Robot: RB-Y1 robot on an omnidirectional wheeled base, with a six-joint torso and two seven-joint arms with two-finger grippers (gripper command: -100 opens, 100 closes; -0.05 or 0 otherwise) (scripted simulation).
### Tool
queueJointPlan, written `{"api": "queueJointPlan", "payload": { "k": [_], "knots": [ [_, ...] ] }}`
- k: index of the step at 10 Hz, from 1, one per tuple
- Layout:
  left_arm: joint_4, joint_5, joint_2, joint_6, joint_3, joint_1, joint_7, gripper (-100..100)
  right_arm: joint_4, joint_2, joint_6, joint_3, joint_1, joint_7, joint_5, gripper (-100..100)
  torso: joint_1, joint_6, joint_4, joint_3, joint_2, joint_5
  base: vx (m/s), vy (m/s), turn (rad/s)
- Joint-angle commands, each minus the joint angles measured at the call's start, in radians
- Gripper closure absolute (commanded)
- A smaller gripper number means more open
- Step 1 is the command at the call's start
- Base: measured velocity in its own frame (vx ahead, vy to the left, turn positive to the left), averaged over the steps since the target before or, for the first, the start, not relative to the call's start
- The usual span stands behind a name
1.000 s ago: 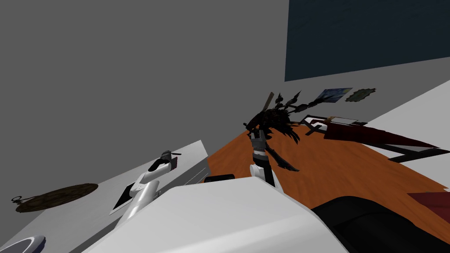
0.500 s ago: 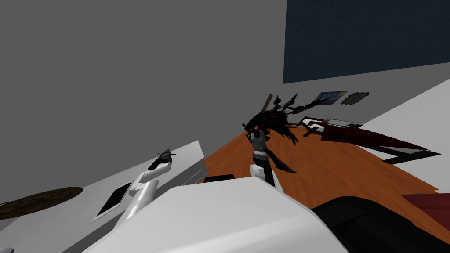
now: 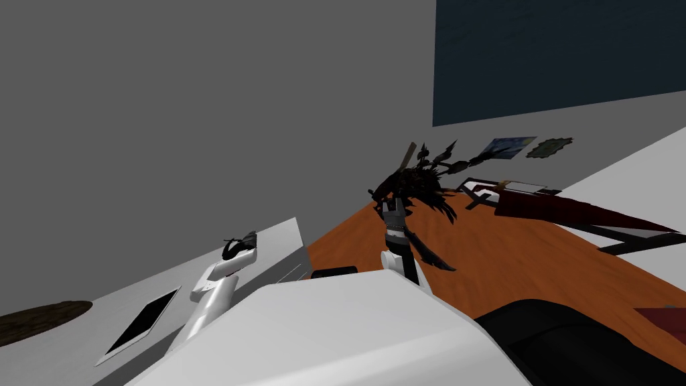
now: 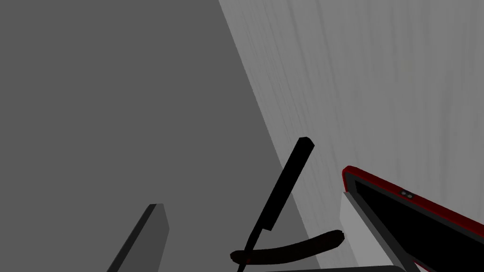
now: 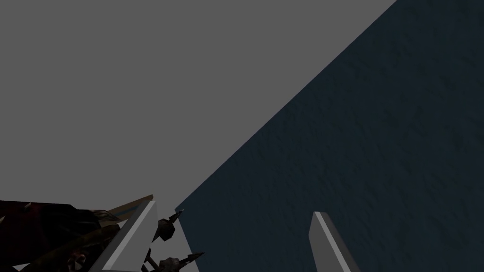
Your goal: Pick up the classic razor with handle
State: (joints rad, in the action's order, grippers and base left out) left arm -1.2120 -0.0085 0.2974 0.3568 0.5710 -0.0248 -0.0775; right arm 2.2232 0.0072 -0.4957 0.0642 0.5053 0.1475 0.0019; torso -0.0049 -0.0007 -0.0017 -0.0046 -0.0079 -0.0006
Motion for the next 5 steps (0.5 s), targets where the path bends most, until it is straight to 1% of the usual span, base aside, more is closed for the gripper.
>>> {"api": "queueJointPlan", "payload": {
  "k": [1,4,5],
  "knots": [
    [-0.012,-0.011,0.008,0.049,0.009,0.013,-0.010,-100,0.000,0.000,0.000,0.000,0.000,0.000,0.000,0,0.000,0.000,0.000,0.000,0.000,0.000,0.155,-0.112,0.035],
    [-0.010,-0.039,0.030,0.131,0.032,0.029,-0.032,-100,0.000,0.000,0.000,0.000,0.000,0.000,0.000,0,0.000,0.000,-0.001,-0.002,-0.003,0.000,0.148,-0.110,0.049],
    [-0.010,-0.039,0.030,0.131,0.032,0.029,-0.032,-100,0.000,0.000,0.000,0.000,0.000,0.000,0.000,0,0.001,0.000,-0.001,-0.001,-0.002,0.000,0.099,-0.061,0.029]
  ]
}}
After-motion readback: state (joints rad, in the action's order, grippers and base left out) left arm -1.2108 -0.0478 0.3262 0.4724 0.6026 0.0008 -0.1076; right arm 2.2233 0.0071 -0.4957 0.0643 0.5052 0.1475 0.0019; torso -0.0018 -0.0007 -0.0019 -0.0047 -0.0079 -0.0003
